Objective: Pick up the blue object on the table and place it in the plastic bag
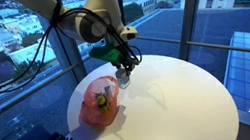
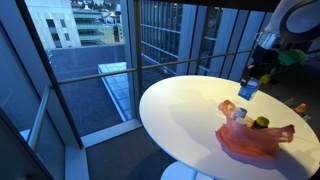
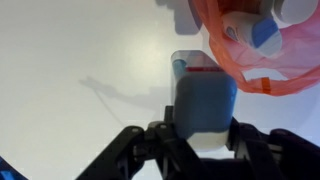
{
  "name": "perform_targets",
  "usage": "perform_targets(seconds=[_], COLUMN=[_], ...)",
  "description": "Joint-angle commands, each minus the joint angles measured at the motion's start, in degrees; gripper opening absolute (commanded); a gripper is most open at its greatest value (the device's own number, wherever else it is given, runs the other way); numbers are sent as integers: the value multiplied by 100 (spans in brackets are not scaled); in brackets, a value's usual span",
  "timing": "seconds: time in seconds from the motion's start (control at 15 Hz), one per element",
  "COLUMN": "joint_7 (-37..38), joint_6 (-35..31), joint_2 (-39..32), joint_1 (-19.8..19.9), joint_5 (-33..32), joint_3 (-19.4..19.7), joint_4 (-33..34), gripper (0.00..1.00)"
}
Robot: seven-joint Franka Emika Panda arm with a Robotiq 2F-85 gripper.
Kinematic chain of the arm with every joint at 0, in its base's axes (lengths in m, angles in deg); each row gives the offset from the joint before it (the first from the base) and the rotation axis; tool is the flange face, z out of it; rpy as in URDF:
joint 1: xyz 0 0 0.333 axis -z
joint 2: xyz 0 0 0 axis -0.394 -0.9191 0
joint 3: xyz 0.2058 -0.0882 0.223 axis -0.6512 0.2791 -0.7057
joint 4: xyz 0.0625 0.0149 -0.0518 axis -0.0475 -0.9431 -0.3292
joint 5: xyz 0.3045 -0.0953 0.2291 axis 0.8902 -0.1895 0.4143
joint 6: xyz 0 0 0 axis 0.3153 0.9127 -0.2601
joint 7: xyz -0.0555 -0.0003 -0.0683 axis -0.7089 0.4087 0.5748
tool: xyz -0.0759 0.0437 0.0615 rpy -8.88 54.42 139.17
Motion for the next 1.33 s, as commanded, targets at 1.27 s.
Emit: perform_targets(seconds=[1.27], joint_7=[-1242], joint_6=[-348], joint_2=[285], joint_1=[-242], joint_5=[1013], joint_3=[-747], joint_4=[-347], gripper=[21])
